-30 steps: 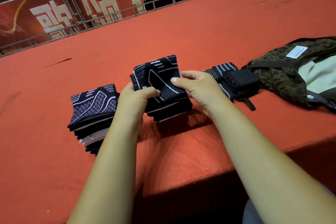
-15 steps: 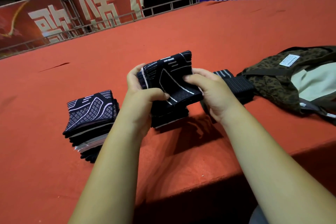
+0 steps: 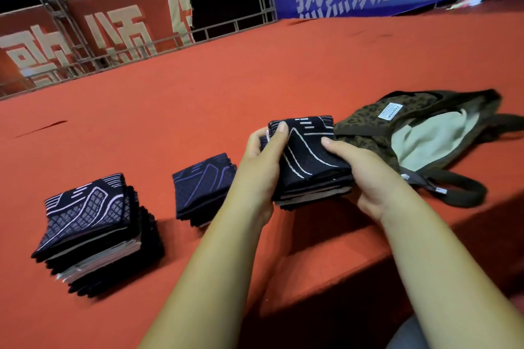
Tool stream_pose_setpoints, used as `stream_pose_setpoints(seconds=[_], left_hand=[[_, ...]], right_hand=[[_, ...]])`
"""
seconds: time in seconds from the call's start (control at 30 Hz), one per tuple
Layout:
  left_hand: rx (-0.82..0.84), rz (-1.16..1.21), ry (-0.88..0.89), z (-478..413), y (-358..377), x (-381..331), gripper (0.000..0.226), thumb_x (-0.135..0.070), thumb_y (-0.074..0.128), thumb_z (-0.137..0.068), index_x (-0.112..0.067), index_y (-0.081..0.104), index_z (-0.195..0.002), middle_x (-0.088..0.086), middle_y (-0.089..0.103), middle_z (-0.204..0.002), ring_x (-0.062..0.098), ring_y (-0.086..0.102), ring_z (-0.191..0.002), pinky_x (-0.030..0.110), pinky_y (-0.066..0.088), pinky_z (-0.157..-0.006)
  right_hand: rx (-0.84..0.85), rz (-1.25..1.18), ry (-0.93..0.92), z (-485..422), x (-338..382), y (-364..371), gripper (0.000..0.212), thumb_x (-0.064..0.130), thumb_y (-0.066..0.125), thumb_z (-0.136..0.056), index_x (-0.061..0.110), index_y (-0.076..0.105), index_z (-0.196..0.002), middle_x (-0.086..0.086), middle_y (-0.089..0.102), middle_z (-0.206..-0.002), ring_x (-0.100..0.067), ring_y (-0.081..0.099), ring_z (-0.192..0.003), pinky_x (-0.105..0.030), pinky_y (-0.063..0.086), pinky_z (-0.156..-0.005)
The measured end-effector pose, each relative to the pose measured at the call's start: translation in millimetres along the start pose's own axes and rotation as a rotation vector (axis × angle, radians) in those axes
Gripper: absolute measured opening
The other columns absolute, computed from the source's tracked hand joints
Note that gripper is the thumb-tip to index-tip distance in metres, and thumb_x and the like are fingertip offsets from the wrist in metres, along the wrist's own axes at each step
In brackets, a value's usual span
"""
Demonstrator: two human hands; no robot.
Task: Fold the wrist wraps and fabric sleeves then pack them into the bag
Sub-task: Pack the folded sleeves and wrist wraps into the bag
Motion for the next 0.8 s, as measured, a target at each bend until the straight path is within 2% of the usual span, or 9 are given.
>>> stream_pose_setpoints(seconds=[0.1,0.2,0.27,0.33,0.47,0.57,0.67,0.73,0.8], left_hand=[[-0.041,-0.104,0.123,-11,17,-5,0.023,-0.059,0.062,-0.102,-0.053,0.063,-0.124,-0.01,0.073,-0.124,0.014,0.075,-0.112,0.048,0.06,-0.102],[-0.041,-0.198,0.21,-19,34,-11,0.019,-0.053,0.059,-0.102,-0.06,0.062,-0.119,-0.006,0.073,-0.124,0.023,0.074,-0.114,0.057,0.058,-0.102],[-0.029,-0.196,0.195,-25,45,-9,0.019,-0.05,0.058,-0.098,-0.055,0.065,-0.115,0.001,0.075,-0.122,0.031,0.073,-0.114,0.062,0.056,-0.1],[0.001,-0.164,0.154,-30,55,-4,0.015,-0.045,0.059,-0.098,-0.049,0.066,-0.11,0.005,0.076,-0.119,0.03,0.073,-0.103,0.06,0.057,-0.093],[0.083,-0.14,0.052,-39,80,11,0.015,-0.029,0.057,-0.104,-0.04,0.068,-0.101,-0.003,0.075,-0.096,0.021,0.067,-0.085,0.039,0.051,-0.075],[0.138,-0.078,-0.001,-47,102,18,0.016,-0.025,0.057,-0.103,-0.031,0.072,-0.104,0.0,0.079,-0.101,0.022,0.072,-0.092,0.045,0.055,-0.086],[0.199,0.061,-0.076,-57,130,22,0.032,-0.039,0.056,-0.104,-0.019,0.077,-0.117,0.012,0.079,-0.117,0.033,0.076,-0.112,0.052,0.056,-0.102],[0.182,0.092,-0.103,-73,147,31,0.042,-0.042,0.052,-0.108,-0.008,0.075,-0.115,0.02,0.08,-0.11,0.037,0.077,-0.103,0.046,0.06,-0.09],[0.138,-0.104,0.004,-90,164,34,0.026,-0.027,0.056,-0.106,-0.008,0.073,-0.11,0.018,0.08,-0.1,0.028,0.076,-0.091,0.035,0.058,-0.074]], right_hand=[[-0.029,-0.01,0.007,-2,10,-18,0.036,0.037,0.072,-0.099,0.01,0.08,-0.122,-0.014,0.08,-0.118,-0.035,0.076,-0.114,-0.061,0.049,-0.115],[-0.039,-0.002,0.037,-3,18,-31,0.036,0.038,0.07,-0.1,0.012,0.079,-0.123,-0.014,0.081,-0.116,-0.038,0.076,-0.113,-0.059,0.053,-0.11],[-0.033,0.001,0.065,-5,21,-39,0.039,0.043,0.07,-0.099,0.015,0.079,-0.124,-0.012,0.081,-0.116,-0.037,0.077,-0.112,-0.059,0.055,-0.106],[-0.019,0.0,0.084,-7,22,-48,0.044,0.05,0.073,-0.095,0.018,0.079,-0.126,-0.011,0.081,-0.118,-0.034,0.078,-0.111,-0.059,0.057,-0.105],[-0.061,-0.027,0.122,-5,24,-70,0.047,0.055,0.076,-0.093,0.02,0.078,-0.125,-0.009,0.081,-0.116,-0.032,0.079,-0.107,-0.052,0.06,-0.101],[-0.159,-0.058,0.133,-2,24,-92,0.041,0.047,0.076,-0.096,0.016,0.079,-0.122,-0.01,0.082,-0.113,-0.03,0.08,-0.105,-0.05,0.06,-0.101],[-0.255,-0.091,0.097,4,36,-124,0.037,0.041,0.077,-0.097,0.014,0.079,-0.121,-0.009,0.082,-0.113,-0.029,0.08,-0.106,-0.05,0.06,-0.101],[-0.303,-0.11,0.051,11,51,-147,0.034,0.036,0.077,-0.097,0.012,0.078,-0.121,-0.01,0.082,-0.113,-0.029,0.08,-0.106,-0.049,0.06,-0.099],[-0.347,-0.114,0.002,17,69,-174,0.03,0.031,0.075,-0.098,0.011,0.078,-0.12,-0.012,0.082,-0.113,-0.03,0.08,-0.104,-0.046,0.061,-0.095]])
Point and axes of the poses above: each hand's wrist, its own z-axis away from the middle knuckle, its own y-axis out of the palm, x = y × z, the point moved 8 cm from there along -z, towards the middle knuckle
